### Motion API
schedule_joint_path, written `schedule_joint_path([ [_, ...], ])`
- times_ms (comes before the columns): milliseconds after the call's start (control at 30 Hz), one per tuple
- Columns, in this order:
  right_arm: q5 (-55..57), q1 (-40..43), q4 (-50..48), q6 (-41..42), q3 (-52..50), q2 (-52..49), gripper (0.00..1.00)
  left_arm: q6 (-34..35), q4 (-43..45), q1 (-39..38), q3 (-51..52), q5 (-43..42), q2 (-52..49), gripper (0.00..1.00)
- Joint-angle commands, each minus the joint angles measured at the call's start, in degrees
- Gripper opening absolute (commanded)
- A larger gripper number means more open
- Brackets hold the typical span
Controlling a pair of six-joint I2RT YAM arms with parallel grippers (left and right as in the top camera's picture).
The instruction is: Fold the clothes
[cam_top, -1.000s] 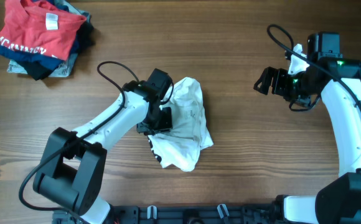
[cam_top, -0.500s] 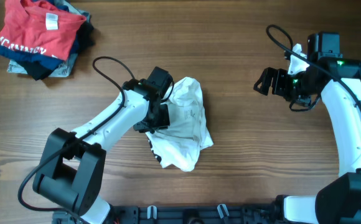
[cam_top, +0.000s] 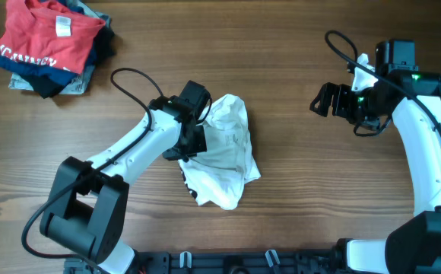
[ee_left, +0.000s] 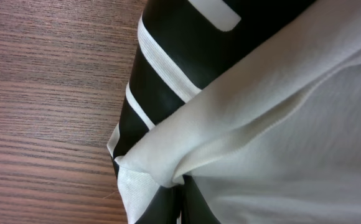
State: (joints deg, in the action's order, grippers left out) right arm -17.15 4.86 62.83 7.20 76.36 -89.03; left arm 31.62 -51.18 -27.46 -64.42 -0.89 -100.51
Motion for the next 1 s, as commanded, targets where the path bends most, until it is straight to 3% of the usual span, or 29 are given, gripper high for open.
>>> schedule_joint_path([
  [0,-0.94,-0.17,0.20,-1.20,0.00,-0.24,1.00,0.17,0.11,0.35,-0.39,0.33,0.24,0.04],
  [433,-0.96,-0.20,-0.48,-1.05,0.00,-0.24,1.00,0.20,-2.54,-0.68,-4.83,-3.17,13.62,0.04],
  [667,-0.96,-0.20,-0.26,-1.03,0.00,-0.22,1.00,0.35,0.63,-9.05,-4.81,-3.30,11.82,0.04],
  [967,-0.96,-0.20,0.48,-1.05,0.00,-0.24,1.00,0.35,4.11,-11.72,-4.81,-3.15,0.50,0.04],
])
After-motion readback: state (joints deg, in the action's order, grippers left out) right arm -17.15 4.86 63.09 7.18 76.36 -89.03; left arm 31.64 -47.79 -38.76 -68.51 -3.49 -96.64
